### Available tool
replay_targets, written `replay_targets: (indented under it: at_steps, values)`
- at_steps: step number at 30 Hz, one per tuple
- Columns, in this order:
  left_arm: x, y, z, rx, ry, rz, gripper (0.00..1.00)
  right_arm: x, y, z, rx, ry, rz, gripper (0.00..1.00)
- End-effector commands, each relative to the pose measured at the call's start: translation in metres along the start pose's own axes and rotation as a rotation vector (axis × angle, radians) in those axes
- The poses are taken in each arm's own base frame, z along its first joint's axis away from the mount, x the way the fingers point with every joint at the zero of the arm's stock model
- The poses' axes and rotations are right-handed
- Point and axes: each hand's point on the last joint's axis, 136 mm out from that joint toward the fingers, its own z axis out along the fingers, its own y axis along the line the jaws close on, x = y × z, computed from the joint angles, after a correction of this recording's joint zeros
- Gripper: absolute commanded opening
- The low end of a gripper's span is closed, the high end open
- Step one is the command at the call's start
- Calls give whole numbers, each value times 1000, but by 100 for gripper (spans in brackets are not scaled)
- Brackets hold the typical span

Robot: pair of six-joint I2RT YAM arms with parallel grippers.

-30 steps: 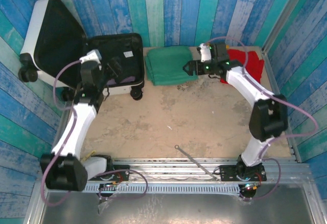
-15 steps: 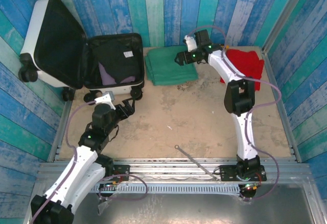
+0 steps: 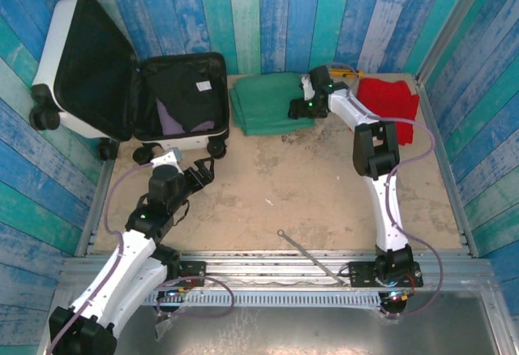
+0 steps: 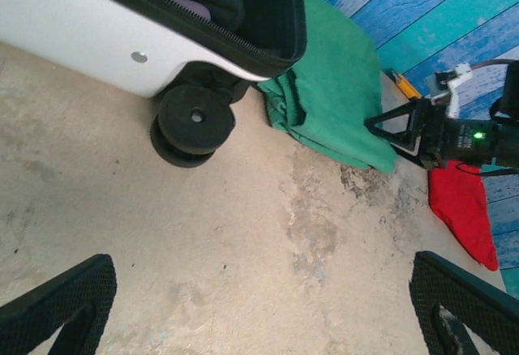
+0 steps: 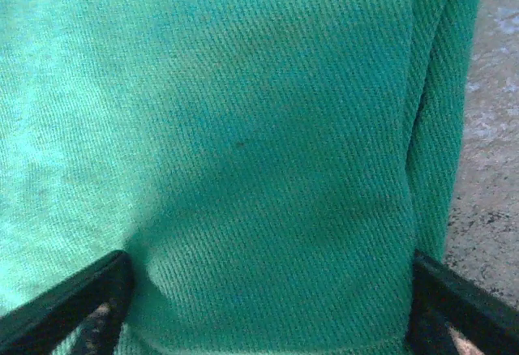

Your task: Pack the luggage

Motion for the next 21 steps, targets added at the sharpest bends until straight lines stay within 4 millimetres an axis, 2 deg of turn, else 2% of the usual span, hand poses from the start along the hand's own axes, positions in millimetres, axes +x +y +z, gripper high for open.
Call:
replay_targets:
  at_steps: [1, 3, 7, 8, 12, 17, 19, 21]
  values:
    - [10, 8, 3, -22, 23, -18, 98, 40, -6, 5, 0, 96, 59, 74]
    - [10, 7, 4, -19, 24, -22, 98, 53, -7, 6, -6, 107, 79, 65]
    - [10, 9, 4, -46, 32, -24, 99, 83, -7, 1, -10, 117, 108, 34]
    - [10, 9, 4, -46, 36, -24, 99, 92, -7, -2, -9, 120, 115, 30]
    - [13, 5, 6, -34, 49, -31, 99, 137, -4, -20, 33, 136, 122, 29]
    - [21, -6, 12, 4, 81, -16, 98, 203, 10, -49, 81, 162, 102, 36]
    - [25, -16, 15, 29, 109, 11, 97, 228, 6, -61, 101, 176, 112, 39]
    - [27, -26, 18, 51, 134, 47, 96, 244, -5, -74, 143, 189, 107, 44]
